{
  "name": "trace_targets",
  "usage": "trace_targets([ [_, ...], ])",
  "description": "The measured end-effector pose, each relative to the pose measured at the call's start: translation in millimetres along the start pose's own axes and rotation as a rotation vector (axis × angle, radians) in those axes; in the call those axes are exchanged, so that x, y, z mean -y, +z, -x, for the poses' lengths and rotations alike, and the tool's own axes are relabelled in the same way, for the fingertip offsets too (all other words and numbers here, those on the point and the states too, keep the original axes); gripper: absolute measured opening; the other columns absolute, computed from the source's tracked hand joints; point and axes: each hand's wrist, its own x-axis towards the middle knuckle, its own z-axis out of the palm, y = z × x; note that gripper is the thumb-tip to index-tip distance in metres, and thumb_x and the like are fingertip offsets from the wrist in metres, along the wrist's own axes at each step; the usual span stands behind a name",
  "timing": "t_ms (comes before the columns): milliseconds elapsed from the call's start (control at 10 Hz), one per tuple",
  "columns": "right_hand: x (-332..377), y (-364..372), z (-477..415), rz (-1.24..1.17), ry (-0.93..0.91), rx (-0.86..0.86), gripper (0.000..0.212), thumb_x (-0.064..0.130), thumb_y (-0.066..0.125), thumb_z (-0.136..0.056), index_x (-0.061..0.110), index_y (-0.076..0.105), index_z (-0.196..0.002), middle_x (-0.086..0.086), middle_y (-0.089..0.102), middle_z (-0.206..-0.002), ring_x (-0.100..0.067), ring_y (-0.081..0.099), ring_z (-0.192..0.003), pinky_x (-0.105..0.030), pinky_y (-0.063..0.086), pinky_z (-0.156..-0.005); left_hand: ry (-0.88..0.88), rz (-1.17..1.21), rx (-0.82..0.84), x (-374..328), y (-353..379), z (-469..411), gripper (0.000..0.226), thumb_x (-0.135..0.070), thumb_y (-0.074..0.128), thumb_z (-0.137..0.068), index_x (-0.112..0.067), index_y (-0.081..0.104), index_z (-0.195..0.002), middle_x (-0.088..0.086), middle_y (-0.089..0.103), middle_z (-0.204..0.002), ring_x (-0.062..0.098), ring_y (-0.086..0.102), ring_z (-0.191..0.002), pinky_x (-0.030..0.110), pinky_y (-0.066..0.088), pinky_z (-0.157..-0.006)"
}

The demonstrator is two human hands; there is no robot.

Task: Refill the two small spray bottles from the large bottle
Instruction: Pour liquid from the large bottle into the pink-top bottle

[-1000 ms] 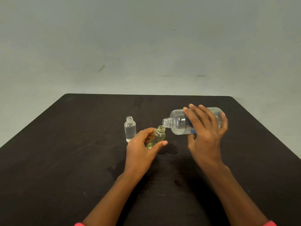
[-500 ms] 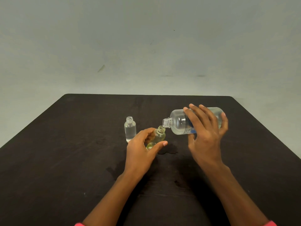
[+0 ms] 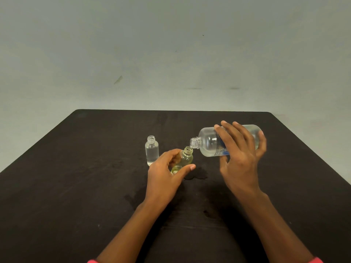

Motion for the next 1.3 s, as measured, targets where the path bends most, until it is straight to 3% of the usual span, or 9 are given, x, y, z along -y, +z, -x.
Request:
trace_targets([
  [1300,0.4,0.1,0.2,0.006,-0.003,-0.011,0.086,-0.014,0.073,-0.058,0.025,0.048,-0.131,0.002,0.055,-0.135,-0.019,0.044,-0.130,-0.058,0.015,-0.111,-0.008,-0.012,0.016,1.7,-0.3,1.4,0.037,-0.028,0.081,-0.070,-0.025,0.067,-0.104,-0.010,0.069,-0.094,0.004,0.065,-0.088,0.024,0.052,-0.082],
])
